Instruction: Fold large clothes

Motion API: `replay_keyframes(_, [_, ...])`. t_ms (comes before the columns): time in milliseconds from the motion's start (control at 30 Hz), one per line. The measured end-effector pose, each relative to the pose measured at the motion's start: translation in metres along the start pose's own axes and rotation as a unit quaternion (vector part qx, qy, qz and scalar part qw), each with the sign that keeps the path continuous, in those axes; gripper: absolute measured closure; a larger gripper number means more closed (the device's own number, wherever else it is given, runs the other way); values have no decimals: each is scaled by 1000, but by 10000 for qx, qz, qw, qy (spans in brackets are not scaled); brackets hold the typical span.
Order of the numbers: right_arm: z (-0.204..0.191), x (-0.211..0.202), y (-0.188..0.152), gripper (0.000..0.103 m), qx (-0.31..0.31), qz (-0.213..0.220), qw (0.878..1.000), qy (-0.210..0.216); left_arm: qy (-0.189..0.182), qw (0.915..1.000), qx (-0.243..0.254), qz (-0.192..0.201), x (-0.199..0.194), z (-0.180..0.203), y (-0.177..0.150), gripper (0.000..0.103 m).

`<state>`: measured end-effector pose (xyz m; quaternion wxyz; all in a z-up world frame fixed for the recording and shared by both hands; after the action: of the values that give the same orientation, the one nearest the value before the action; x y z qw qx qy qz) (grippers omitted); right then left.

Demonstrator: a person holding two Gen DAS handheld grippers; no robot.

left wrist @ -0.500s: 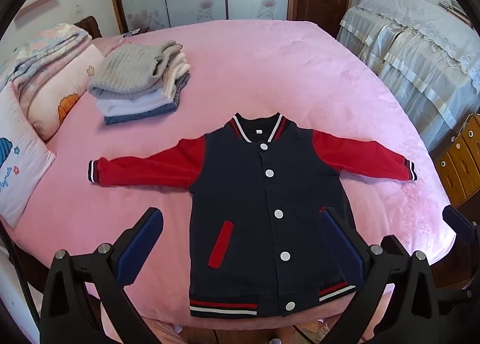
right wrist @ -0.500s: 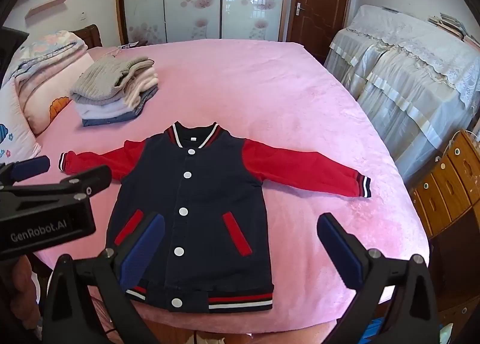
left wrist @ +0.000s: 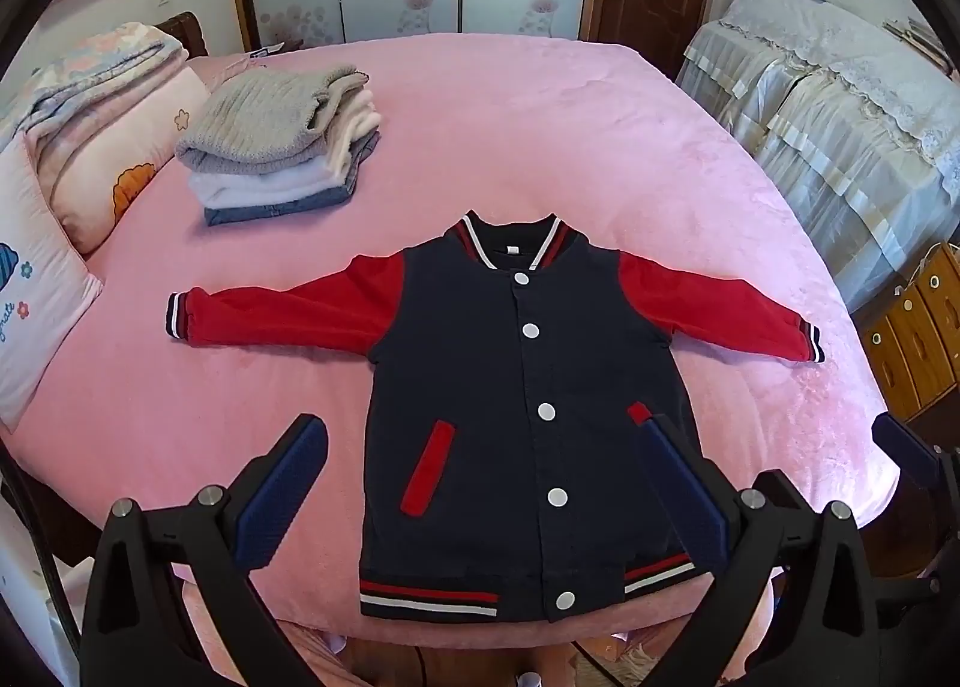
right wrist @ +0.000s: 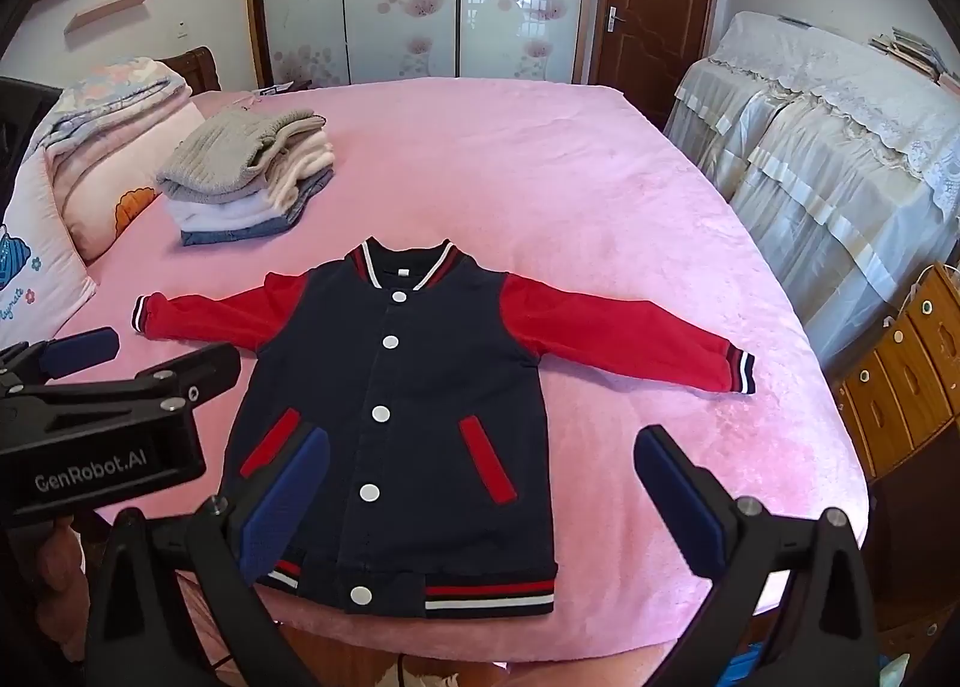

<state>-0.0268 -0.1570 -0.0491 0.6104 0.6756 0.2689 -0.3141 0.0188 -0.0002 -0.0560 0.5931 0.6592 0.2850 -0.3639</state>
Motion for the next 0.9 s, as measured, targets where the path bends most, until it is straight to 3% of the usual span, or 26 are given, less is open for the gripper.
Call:
replay_keyframes(633, [10,16,-2,1,72,-180,9998,34,41,9998,-160,62,15,4,-7,1])
replay_keyframes(900, [10,17,-3,1,77,-174,9998,18,-44,9998,-197,-87,20,7,-9,1])
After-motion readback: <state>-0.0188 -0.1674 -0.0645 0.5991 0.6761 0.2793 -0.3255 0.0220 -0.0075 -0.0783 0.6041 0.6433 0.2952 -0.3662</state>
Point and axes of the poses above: each gripper's, at about its wrist camera, not at the fingertips, and x roughly the way its jaws point, z to its right, y to its top, the point moved 5 cm from there along x, roughly the way its jaws point, and after that the axes turned 7 degrees about x, right-handed, at the moved point
